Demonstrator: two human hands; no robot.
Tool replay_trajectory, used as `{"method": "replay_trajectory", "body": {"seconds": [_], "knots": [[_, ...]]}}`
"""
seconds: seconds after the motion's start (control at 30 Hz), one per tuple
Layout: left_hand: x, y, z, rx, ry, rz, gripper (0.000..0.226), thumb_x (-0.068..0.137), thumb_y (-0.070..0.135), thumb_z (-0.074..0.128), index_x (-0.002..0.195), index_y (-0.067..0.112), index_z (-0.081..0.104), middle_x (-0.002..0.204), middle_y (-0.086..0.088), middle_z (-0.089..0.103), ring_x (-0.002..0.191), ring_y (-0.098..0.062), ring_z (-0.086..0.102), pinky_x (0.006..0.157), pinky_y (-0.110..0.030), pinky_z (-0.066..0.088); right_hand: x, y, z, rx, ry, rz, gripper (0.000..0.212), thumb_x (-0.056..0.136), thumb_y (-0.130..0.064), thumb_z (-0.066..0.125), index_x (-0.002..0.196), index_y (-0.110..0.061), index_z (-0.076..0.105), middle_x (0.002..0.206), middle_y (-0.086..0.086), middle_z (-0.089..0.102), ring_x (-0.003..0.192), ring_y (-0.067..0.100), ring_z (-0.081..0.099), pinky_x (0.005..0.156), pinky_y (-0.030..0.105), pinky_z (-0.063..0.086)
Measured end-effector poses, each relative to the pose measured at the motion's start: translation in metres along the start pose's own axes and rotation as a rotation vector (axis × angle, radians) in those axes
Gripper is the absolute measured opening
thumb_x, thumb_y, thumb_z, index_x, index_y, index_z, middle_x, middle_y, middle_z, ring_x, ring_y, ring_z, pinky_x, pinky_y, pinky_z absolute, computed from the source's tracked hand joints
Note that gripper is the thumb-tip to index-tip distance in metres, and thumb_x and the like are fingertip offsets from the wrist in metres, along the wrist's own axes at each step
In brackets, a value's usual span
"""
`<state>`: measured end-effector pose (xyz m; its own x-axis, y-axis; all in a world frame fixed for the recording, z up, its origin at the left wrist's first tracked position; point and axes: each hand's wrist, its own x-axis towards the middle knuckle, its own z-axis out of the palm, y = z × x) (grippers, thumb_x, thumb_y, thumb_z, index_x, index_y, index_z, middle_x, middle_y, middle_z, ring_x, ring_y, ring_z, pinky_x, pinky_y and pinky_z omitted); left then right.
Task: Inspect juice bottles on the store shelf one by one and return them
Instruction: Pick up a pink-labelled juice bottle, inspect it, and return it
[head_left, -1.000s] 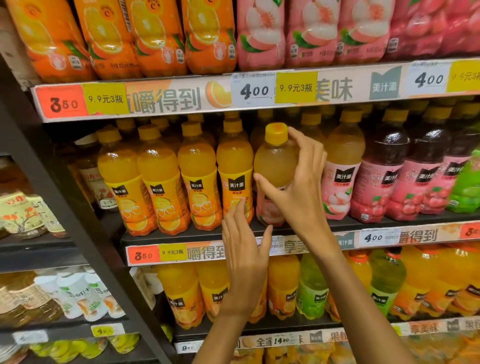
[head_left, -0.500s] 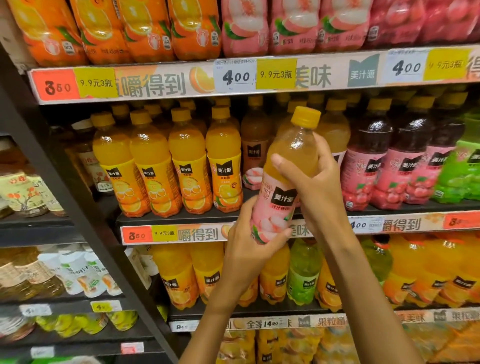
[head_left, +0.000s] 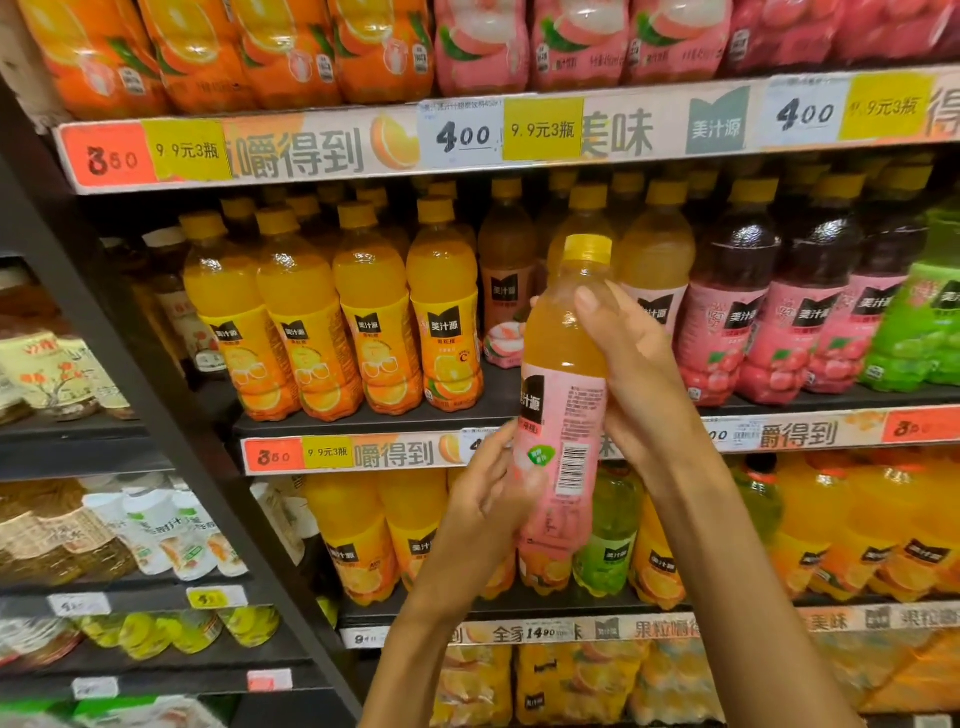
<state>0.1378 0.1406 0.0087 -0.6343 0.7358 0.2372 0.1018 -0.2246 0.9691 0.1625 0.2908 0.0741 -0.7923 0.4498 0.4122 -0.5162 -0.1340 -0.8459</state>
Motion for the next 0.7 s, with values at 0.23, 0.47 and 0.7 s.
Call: {"method": "replay_trajectory", "body": {"seconds": [0.23, 0.47, 0.7], "knots": [[0.001, 0.003, 0.003, 0.039, 0.222, -0.009, 0.037, 0.082, 0.048, 0.049, 0.107, 0.025, 0.063, 0.102, -0.005, 0.072, 0.095, -0.02, 0.067, 0.081, -0.03, 0.054, -0.005, -0.001, 0.024, -0.008, 0.05, 0.069, 0.045, 0.087, -0.042, 0.064, 0.119, -0.011, 0.062, 0.111, 0.01, 0.071, 0.106, 0.022, 0.066, 0.088, 0.031, 0.054], [-0.011, 0.004, -0.019, -0.479, -0.153, -0.267, 0.068, 0.082, 0.067, 0.042, 0.115, 0.012, 0.065, 0.09, -0.015, 0.069, 0.072, -0.025, 0.066, 0.064, -0.034, 0.055, -0.003, 0.016, 0.028, 0.381, -0.083, 0.317, 0.054, 0.084, -0.052, 0.052, 0.116, -0.01, 0.064, 0.113, 0.015, 0.069, 0.107, 0.03, 0.065, 0.088, 0.042, 0.053], [-0.012, 0.004, -0.024, -0.144, -0.042, -0.253, 0.06, 0.084, 0.069, 0.04, 0.122, 0.027, 0.062, 0.113, -0.007, 0.07, 0.107, -0.02, 0.065, 0.092, -0.036, 0.052, -0.004, 0.012, 0.027, 0.095, 0.066, 0.232, 0.056, 0.087, -0.045, 0.062, 0.12, -0.001, 0.062, 0.115, 0.022, 0.067, 0.107, 0.033, 0.065, 0.093, 0.042, 0.054]]}}
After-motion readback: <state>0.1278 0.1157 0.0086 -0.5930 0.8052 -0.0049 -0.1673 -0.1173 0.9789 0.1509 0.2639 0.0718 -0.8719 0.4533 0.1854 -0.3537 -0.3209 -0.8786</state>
